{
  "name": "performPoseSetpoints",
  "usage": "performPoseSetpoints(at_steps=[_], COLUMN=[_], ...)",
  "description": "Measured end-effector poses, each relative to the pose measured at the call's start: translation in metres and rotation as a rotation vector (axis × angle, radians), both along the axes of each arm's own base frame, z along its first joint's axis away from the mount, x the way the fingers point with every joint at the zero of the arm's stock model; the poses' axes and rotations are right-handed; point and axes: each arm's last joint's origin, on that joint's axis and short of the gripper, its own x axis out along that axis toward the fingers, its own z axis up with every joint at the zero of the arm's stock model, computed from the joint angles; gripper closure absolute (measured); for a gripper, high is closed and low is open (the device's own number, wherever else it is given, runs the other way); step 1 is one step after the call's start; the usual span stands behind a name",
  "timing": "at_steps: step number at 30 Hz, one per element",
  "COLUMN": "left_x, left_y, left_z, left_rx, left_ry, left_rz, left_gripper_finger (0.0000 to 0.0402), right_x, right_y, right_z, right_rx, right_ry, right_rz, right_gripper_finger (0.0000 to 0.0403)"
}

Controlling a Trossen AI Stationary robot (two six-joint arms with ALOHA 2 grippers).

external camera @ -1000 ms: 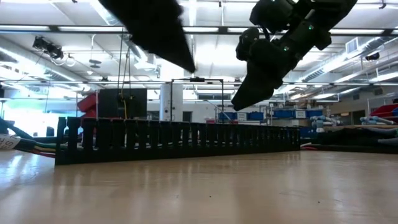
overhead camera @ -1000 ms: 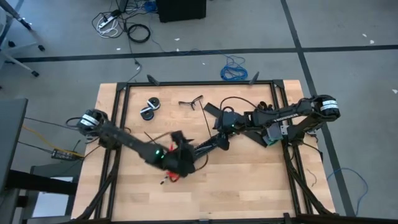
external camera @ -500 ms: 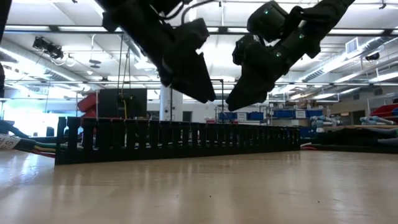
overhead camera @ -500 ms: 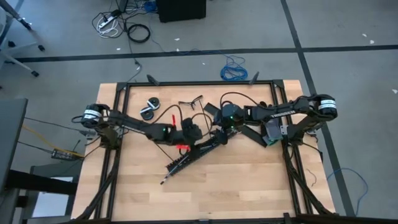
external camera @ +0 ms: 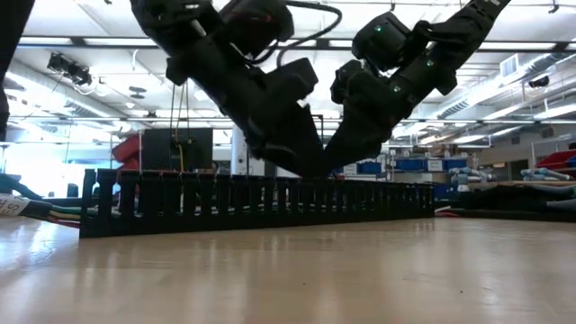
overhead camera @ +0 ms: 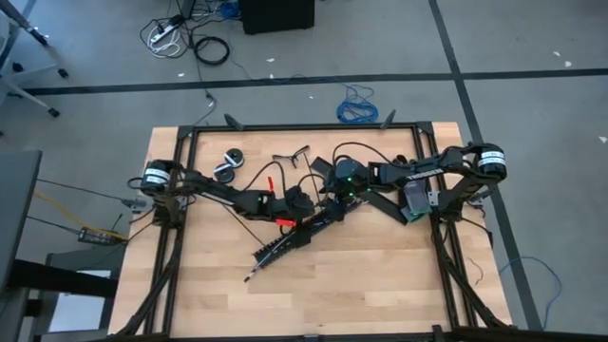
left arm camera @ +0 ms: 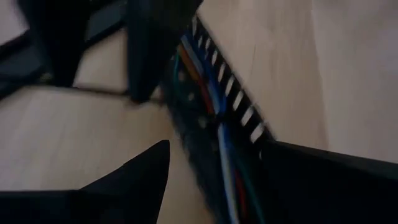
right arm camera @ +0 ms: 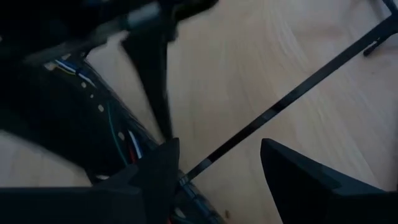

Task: Ziptie cables
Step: Put the wrapped cables into the black cable duct

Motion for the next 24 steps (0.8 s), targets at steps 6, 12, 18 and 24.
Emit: performPoseSetpoints(at_steps=[6,12,18,24], left_x=[0.003,0.004,0.003,0.004], left_y=[0.005,0.004,0.005,0.007], left_z=[-0.012,-0.01,-0.011,-0.012], left_rx=[0.008,0.009,0.03,0.085], left_ry=[0.019,0.003,0.013,0.012], left_rz=[0.021,0.018,0.036,0.064], left_gripper_finger=[0.0152,0.0152,0.0165,0.0208], right_x=[0.002,0.008,0.009,0.009], right_y=[0.001,0.003,0.003,0.003], right_z=[-0.009,-0.023,-0.026,-0.025], right_rx=[0.023,0.021,0.022,0.019], right_ry=[0.03,0.044,0.054,0.051], right_rz=[-0.015,-0.011,-0.01,-0.005], right_gripper_finger=[0.0185,0.0198,0.0235,0.0291])
